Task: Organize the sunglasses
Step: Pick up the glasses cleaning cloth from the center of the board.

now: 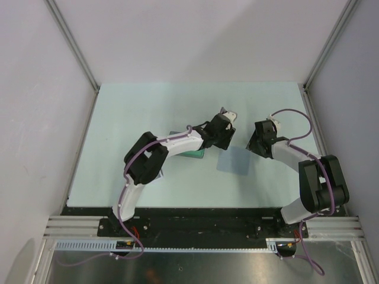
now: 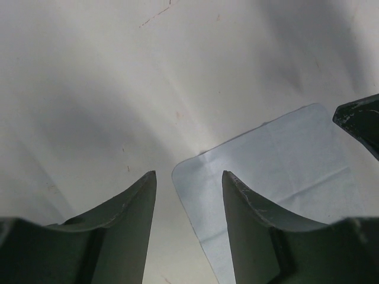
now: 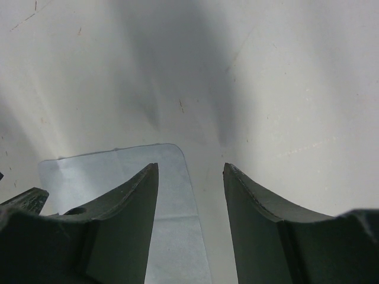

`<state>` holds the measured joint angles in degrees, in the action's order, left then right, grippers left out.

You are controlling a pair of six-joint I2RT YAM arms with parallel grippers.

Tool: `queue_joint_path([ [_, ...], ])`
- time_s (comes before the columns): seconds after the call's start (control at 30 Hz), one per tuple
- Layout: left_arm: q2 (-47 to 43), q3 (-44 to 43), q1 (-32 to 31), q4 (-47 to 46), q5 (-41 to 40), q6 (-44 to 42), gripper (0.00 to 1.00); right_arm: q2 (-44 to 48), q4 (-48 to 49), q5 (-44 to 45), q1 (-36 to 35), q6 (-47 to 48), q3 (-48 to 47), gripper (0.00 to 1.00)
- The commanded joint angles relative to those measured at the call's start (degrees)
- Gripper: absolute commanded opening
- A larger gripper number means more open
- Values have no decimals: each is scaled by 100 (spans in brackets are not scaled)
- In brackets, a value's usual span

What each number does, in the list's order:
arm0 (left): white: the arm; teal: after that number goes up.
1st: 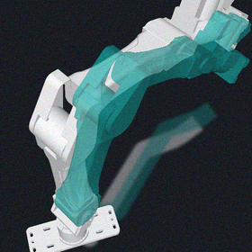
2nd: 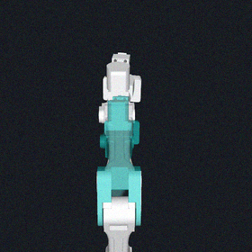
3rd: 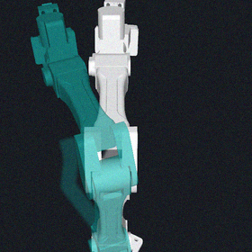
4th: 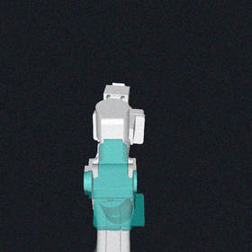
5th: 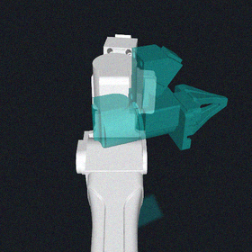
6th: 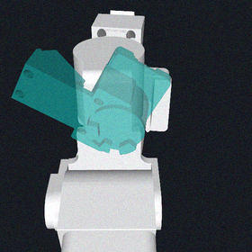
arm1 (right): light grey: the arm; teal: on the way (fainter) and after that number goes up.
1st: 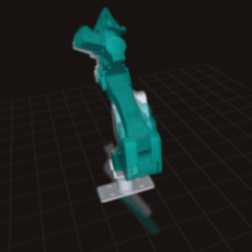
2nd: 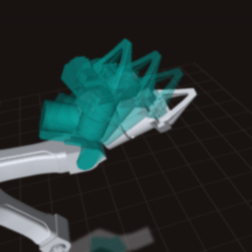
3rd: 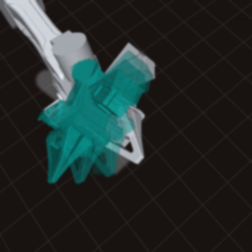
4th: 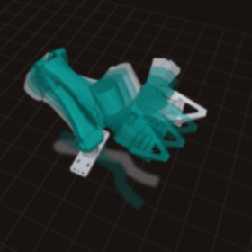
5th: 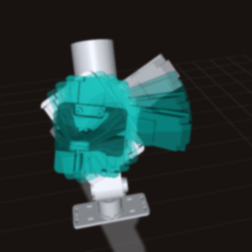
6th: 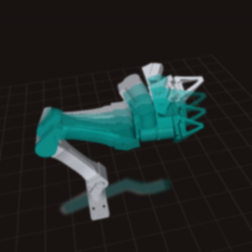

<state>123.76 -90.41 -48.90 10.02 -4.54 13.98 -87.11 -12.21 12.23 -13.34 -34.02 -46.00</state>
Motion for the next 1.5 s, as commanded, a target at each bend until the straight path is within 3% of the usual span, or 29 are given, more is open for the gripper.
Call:
queue_joint_path([
  [0.0, 165, -249, -40, -9, 14, -18, 52, -51, 69, 183, 16, 62, -208, 53],
  [0.27, 218, -179, -40, 17, 14, 35, 47, -271, 219, 104, 16, 159, -208, 52],
  [0.47, 297, -222, -31, 17, 49, 53, 38, -491, 263, -1, 16, 220, -208, 51],
  [0.73, 412, -275, -14, 79, 67, 96, 36, -658, 351, -133, 16, 273, -234, 49],
  [1.0, 473, -319, -23, 149, 129, 96, 32, -684, 254, -475, 16, 431, -322, 34],
  [1.23, 473, -284, -23, 219, 137, 88, 34, -799, -36, -353, -239, 616, -480, 32],
  [1.37, 491, -284, -23, 246, 155, 88, 27, -921, -177, -195, -309, 607, -542, 23],
  [1.47, 499, -293, -23, 263, 128, 70, 16, -957, -229, -72, -309, 581, -594, 18],
])
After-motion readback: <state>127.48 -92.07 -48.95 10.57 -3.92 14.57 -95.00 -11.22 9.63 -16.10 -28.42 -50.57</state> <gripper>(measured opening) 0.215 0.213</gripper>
